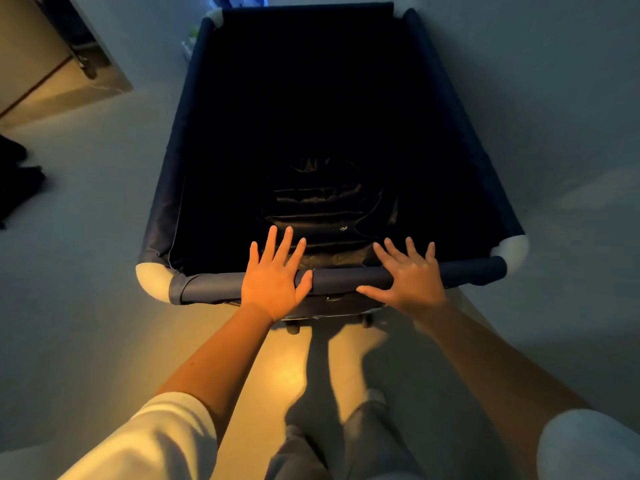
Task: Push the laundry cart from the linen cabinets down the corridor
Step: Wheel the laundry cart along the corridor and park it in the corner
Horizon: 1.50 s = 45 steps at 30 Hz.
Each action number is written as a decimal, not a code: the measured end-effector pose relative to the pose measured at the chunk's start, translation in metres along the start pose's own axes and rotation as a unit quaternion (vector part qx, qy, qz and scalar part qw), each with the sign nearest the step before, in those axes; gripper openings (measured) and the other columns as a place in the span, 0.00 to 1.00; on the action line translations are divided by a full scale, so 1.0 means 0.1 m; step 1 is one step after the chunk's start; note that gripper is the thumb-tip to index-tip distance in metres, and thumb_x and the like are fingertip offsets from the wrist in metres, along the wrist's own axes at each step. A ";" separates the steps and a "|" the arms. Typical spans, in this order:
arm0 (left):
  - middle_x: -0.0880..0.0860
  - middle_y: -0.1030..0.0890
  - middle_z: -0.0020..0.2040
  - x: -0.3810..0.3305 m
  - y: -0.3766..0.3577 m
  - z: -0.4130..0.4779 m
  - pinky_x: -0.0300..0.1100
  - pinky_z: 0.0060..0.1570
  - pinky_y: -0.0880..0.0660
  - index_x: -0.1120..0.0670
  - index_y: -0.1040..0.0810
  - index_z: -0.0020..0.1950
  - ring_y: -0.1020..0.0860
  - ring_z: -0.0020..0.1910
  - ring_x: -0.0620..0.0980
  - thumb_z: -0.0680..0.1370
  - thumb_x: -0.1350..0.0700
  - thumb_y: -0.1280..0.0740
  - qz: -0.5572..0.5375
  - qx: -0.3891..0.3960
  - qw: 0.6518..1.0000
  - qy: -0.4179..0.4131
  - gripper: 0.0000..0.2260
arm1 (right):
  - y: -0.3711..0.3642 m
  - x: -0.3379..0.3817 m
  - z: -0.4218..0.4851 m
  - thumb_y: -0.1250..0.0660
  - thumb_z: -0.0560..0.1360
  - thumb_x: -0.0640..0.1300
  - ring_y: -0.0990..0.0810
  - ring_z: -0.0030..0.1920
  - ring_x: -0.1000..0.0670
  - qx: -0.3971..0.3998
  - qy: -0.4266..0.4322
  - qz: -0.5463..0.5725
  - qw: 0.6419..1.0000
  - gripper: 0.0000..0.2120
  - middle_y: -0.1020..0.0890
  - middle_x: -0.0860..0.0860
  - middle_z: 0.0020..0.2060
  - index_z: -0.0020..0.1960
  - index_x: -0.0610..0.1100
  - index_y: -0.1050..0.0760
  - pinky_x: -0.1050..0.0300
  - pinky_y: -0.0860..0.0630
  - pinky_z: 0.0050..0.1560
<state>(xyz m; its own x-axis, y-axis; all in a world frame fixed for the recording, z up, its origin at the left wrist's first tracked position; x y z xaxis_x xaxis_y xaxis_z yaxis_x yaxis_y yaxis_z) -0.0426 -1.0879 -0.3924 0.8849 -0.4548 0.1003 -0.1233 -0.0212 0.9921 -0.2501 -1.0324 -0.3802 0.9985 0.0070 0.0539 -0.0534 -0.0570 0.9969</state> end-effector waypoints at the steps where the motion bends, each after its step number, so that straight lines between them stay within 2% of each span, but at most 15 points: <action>1: 0.54 0.53 0.77 0.01 0.00 0.04 0.56 0.71 0.55 0.48 0.54 0.75 0.59 0.74 0.57 0.74 0.38 0.67 -0.001 -0.002 1.000 0.001 0.31 | 0.01 0.00 0.05 0.40 0.64 0.72 0.27 0.61 0.32 -0.008 0.005 -0.002 1.000 0.42 0.23 0.41 0.61 0.65 0.43 0.28 0.26 0.38 0.59; 4: 0.54 0.53 0.77 0.03 -0.01 0.10 0.56 0.71 0.56 0.48 0.54 0.75 0.60 0.74 0.57 0.73 0.38 0.68 -0.002 0.000 1.000 0.006 0.31 | 0.03 0.00 0.13 0.38 0.63 0.72 0.24 0.58 0.32 -0.032 0.017 -0.009 0.999 0.41 0.20 0.41 0.57 0.62 0.42 0.25 0.26 0.34 0.55; 11: 0.54 0.55 0.77 -0.07 0.00 0.11 0.56 0.71 0.57 0.47 0.57 0.74 0.62 0.73 0.56 0.72 0.38 0.71 -0.004 0.010 1.000 0.020 0.32 | 0.03 -0.12 0.13 0.41 0.65 0.74 0.22 0.56 0.35 -0.060 0.046 -0.014 0.997 0.40 0.18 0.42 0.55 0.60 0.42 0.23 0.27 0.31 0.53; 16: 0.54 0.54 0.77 -0.32 0.05 0.10 0.56 0.71 0.55 0.48 0.55 0.75 0.60 0.74 0.57 0.73 0.38 0.68 -0.018 0.015 0.999 0.029 0.31 | 0.02 -0.37 0.08 0.46 0.66 0.72 0.23 0.57 0.34 -0.053 0.056 -0.010 0.997 0.40 0.19 0.43 0.56 0.61 0.43 0.24 0.27 0.32 0.54; 19: 0.54 0.54 0.77 -0.52 0.08 0.12 0.57 0.71 0.56 0.48 0.54 0.75 0.60 0.74 0.57 0.76 0.39 0.62 -0.026 0.013 0.999 0.041 0.29 | 0.03 -0.58 0.07 0.47 0.65 0.73 0.23 0.57 0.34 -0.046 0.067 -0.010 0.997 0.40 0.19 0.43 0.56 0.61 0.43 0.24 0.27 0.32 0.55; 23: 0.55 0.52 0.77 -0.83 0.14 0.20 0.57 0.71 0.56 0.49 0.51 0.75 0.59 0.75 0.57 0.78 0.40 0.55 -0.049 0.002 0.997 0.065 0.27 | 0.09 -0.92 0.09 0.42 0.64 0.75 0.23 0.58 0.34 -0.040 0.085 -0.010 0.995 0.41 0.19 0.43 0.56 0.61 0.43 0.24 0.27 0.33 0.56; 28: 0.54 0.51 0.77 -1.38 0.20 0.37 0.58 0.70 0.54 0.49 0.51 0.75 0.58 0.75 0.57 0.78 0.40 0.57 -0.058 -0.013 0.994 0.089 0.27 | 0.13 -1.49 0.15 0.43 0.64 0.71 0.25 0.59 0.34 -0.014 0.103 -0.015 0.995 0.40 0.20 0.42 0.58 0.63 0.43 0.26 0.26 0.35 0.57; 32: 0.55 0.49 0.77 -1.83 0.26 0.52 0.60 0.70 0.52 0.49 0.49 0.75 0.56 0.75 0.58 0.76 0.39 0.62 -0.069 -0.013 0.994 0.089 0.29 | 0.17 -1.93 0.19 0.36 0.62 0.71 0.27 0.61 0.32 -0.011 0.112 -0.013 0.994 0.41 0.21 0.42 0.59 0.63 0.43 0.26 0.24 0.38 0.57; 33: 0.56 0.48 0.76 -1.92 0.27 0.56 0.60 0.69 0.51 0.49 0.48 0.75 0.55 0.75 0.58 0.76 0.40 0.62 -0.075 -0.016 0.993 0.089 0.29 | 0.19 -2.02 0.20 0.35 0.62 0.71 0.27 0.61 0.32 -0.008 0.111 -0.012 0.994 0.41 0.22 0.42 0.60 0.63 0.43 0.26 0.24 0.38 0.58; 38: 0.56 0.48 0.76 -2.25 0.29 0.70 0.61 0.69 0.51 0.49 0.46 0.74 0.55 0.75 0.58 0.77 0.40 0.59 -0.084 -0.019 0.991 0.100 0.28 | 0.22 -2.34 0.26 0.44 0.63 0.72 0.29 0.63 0.32 -0.004 0.121 0.000 0.993 0.42 0.23 0.42 0.62 0.65 0.43 0.27 0.25 0.42 0.61; 42: 0.56 0.48 0.76 -2.40 0.31 0.79 0.60 0.70 0.52 0.50 0.46 0.74 0.55 0.75 0.58 0.77 0.40 0.58 -0.078 -0.015 0.989 0.126 0.28 | 0.22 -2.53 0.33 0.34 0.63 0.69 0.31 0.65 0.33 -0.016 0.134 0.005 0.991 0.41 0.25 0.43 0.63 0.66 0.44 0.29 0.26 0.44 0.63; 45: 0.56 0.48 0.76 -2.54 0.34 0.87 0.60 0.70 0.52 0.50 0.44 0.74 0.54 0.75 0.58 0.78 0.40 0.56 -0.074 -0.017 0.987 0.140 0.27 | 0.21 -2.70 0.39 0.37 0.63 0.72 0.29 0.63 0.33 -0.014 0.153 0.006 0.988 0.41 0.23 0.42 0.62 0.65 0.43 0.28 0.26 0.41 0.61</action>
<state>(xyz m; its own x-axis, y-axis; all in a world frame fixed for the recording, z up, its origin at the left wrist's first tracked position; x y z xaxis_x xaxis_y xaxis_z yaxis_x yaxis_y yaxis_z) -0.3102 -1.0506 -0.3908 0.9821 -0.1855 -0.0332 0.0269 -0.0369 0.9990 -0.5201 -1.0743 -0.3761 0.9486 0.3075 0.0750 -0.0690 -0.0305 0.9972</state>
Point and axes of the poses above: each hand's wrist, its own z-axis towards the middle knuckle, its own y-axis out of the back of the hand, x = y × z, the point moved 6 cm from there along z, towards the middle knuckle
